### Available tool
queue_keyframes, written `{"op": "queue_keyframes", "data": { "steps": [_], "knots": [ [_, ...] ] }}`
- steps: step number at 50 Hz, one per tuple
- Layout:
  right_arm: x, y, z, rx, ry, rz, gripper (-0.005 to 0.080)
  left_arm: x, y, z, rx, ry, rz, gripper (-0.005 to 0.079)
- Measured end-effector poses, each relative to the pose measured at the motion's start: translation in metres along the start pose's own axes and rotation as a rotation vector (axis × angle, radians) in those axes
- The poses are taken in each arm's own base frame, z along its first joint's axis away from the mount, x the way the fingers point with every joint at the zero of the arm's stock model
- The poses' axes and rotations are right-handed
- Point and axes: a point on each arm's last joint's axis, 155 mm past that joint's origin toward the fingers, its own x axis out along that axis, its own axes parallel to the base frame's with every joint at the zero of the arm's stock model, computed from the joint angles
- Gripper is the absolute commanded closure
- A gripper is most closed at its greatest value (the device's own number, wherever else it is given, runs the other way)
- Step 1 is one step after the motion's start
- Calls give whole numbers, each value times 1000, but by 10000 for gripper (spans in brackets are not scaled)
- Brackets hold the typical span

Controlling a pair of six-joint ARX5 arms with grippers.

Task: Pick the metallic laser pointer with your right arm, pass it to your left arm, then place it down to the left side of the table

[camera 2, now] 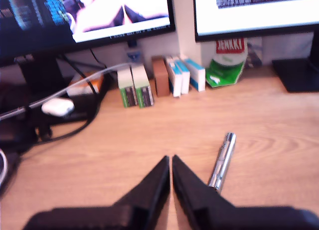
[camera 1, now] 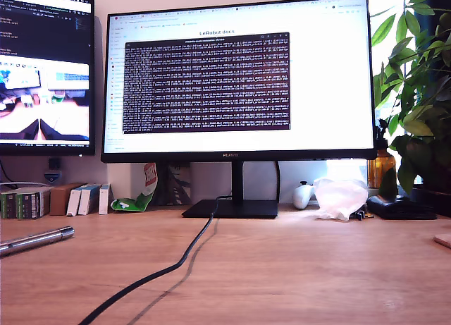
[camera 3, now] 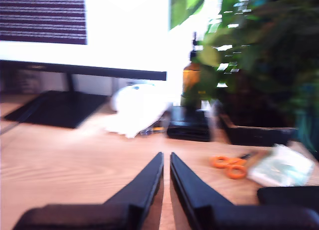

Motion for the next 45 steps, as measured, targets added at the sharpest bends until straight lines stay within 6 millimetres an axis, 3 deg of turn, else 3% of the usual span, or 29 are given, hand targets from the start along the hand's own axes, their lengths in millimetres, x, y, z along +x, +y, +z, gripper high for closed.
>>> {"op": "queue_keyframes", "data": {
  "steps": [6, 39, 45],
  "knots": [
    [-1, 1, -20, -14, 79, 3, 763, 0, 0, 0, -29, 0, 1, 764],
    [-1, 1, -20, -13, 79, 7, 763, 0, 0, 0, -29, 0, 1, 764],
    [-1, -3, -20, -10, 80, -11, 763, 1, 9, 0, -35, 1, 36, 764]
  ]
}}
